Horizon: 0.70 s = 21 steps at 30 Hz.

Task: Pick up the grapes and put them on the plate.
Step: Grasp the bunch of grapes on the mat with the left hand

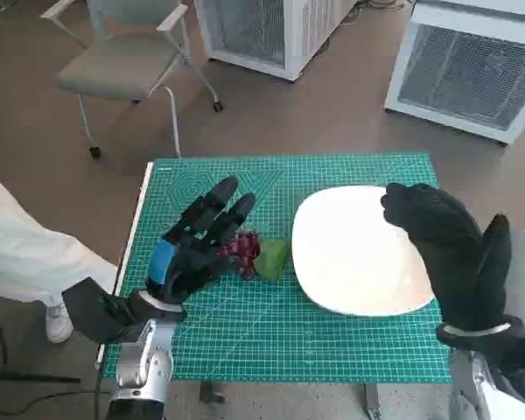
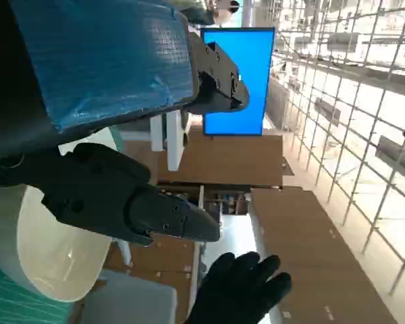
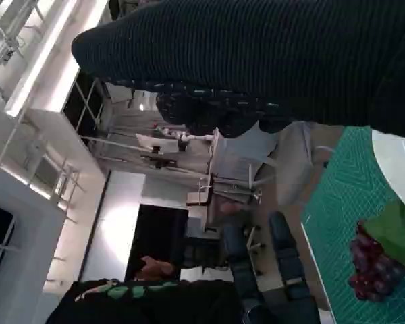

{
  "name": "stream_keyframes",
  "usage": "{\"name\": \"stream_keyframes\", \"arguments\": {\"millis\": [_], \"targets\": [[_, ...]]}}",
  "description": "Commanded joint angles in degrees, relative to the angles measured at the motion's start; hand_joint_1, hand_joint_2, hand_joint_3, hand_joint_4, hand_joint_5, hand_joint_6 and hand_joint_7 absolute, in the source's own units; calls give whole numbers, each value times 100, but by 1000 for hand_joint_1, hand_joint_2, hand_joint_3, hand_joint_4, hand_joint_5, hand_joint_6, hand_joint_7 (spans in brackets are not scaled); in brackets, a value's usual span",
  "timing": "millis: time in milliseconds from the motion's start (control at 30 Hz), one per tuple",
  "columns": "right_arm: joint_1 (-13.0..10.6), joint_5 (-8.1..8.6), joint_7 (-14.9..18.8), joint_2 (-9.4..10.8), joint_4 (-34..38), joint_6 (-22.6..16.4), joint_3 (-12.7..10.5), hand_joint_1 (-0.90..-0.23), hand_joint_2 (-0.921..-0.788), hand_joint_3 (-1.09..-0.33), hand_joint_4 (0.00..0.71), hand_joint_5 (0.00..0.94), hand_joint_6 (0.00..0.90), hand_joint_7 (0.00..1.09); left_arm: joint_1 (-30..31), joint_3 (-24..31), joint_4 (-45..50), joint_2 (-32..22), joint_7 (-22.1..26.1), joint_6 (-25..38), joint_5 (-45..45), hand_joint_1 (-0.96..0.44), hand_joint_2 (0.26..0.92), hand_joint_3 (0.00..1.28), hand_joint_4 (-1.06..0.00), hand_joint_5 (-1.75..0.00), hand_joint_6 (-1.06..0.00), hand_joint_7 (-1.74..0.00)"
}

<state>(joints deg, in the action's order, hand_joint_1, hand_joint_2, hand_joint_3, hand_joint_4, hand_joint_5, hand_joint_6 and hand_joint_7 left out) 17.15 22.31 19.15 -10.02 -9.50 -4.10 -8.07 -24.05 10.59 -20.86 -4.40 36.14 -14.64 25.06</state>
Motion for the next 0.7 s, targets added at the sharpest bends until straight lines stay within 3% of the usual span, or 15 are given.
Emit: {"name": "stream_keyframes", "arguments": {"millis": [33,700], "targets": [[-107,-29,-6,-7,-2,81,12,-343,-921,-599,413,819,238,976,57,-4,104,-1,43,73,94,-385,921,57,-281,0,-334,0],[-139,-44,-3,-4,-13,68,14,-342,-921,-605,413,818,237,978,73,5,148,-48,128,202,146,-365,921,56,-257,0,-333,0]]}}
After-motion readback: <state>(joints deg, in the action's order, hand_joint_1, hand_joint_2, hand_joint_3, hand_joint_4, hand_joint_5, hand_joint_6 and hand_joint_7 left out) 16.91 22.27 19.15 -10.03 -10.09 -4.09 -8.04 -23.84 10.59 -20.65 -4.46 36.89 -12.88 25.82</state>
